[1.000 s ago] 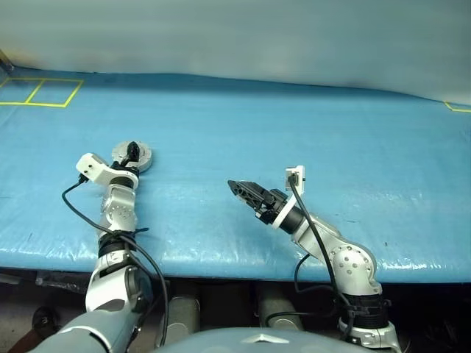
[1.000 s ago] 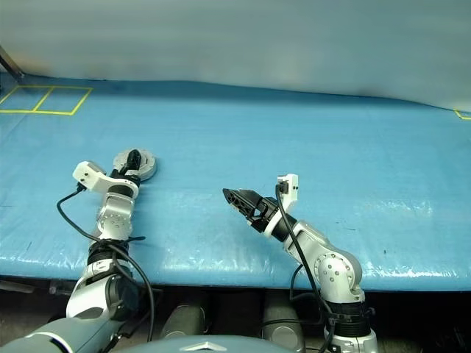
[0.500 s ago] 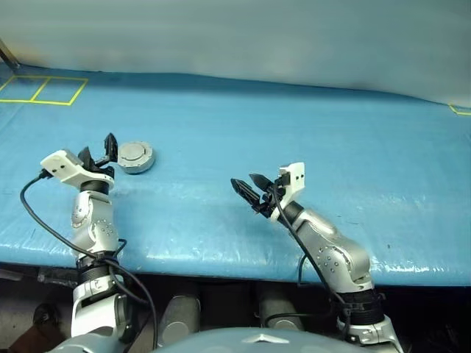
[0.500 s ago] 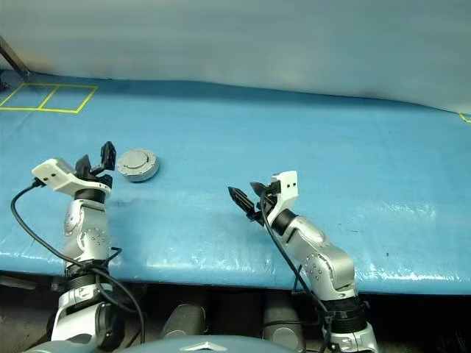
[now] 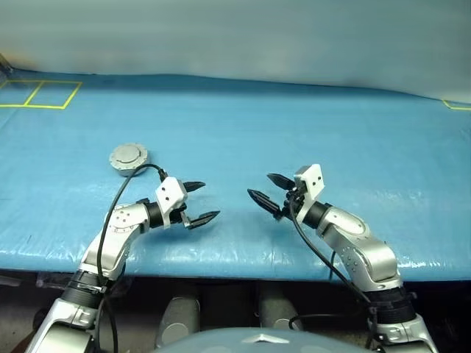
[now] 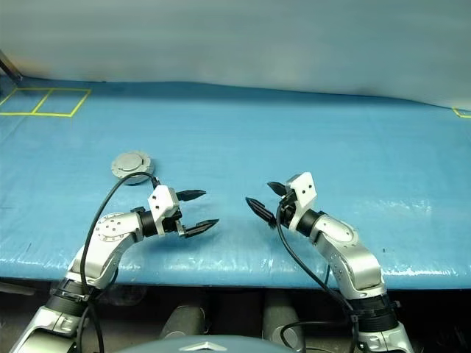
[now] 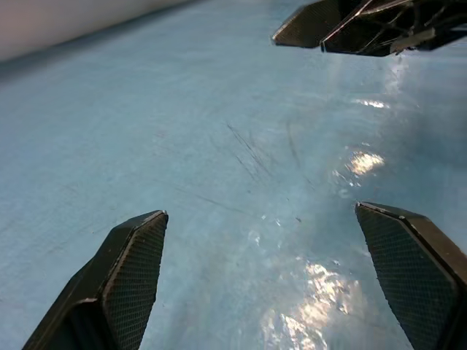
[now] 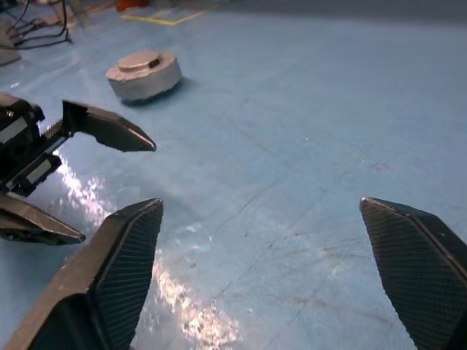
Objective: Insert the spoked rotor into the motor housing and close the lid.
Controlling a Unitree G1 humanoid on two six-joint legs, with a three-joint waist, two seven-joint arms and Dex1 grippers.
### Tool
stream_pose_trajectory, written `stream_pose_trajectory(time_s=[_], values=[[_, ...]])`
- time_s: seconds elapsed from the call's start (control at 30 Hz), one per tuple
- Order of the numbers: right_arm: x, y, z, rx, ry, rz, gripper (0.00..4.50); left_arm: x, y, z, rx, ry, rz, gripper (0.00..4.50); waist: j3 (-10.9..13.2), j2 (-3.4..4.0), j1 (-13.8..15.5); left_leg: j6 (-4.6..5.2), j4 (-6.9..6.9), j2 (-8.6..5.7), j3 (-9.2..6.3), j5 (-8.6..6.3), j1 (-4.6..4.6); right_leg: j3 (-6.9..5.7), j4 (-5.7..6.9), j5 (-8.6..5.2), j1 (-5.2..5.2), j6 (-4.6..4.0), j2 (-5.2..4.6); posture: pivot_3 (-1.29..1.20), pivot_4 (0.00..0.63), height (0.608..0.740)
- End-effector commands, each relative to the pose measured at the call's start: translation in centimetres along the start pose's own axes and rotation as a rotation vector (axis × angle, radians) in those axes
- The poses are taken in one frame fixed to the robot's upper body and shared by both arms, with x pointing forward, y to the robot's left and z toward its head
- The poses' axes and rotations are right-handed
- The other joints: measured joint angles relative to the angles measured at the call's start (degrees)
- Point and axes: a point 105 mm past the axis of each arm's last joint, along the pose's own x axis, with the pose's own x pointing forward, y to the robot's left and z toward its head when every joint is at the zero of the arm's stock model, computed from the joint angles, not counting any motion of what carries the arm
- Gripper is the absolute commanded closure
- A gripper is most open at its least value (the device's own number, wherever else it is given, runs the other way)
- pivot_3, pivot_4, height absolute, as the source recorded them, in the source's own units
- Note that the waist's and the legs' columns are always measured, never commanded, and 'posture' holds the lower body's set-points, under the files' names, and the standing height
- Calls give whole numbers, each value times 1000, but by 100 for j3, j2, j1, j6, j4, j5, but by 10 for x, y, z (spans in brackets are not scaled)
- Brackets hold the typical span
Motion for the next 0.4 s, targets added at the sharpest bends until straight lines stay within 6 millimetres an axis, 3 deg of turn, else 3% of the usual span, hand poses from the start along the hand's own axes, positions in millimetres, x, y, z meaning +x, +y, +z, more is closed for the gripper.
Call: stream_pose_trajectory(time_s=[0.03,0.4], values=[[-3,2,3,-66,4,34,13,0,2,6,38,-18,-7,0,0,0,9,0,-1,0,1,0,0,0,0,0,-1,0,-1,0,150,740],[1,-1,1,-121,17,19,13,-1,7,10,12,-57,30,0,0,-2,13,0,-5,0,1,0,3,0,0,-1,0,0,0,0,150,740]])
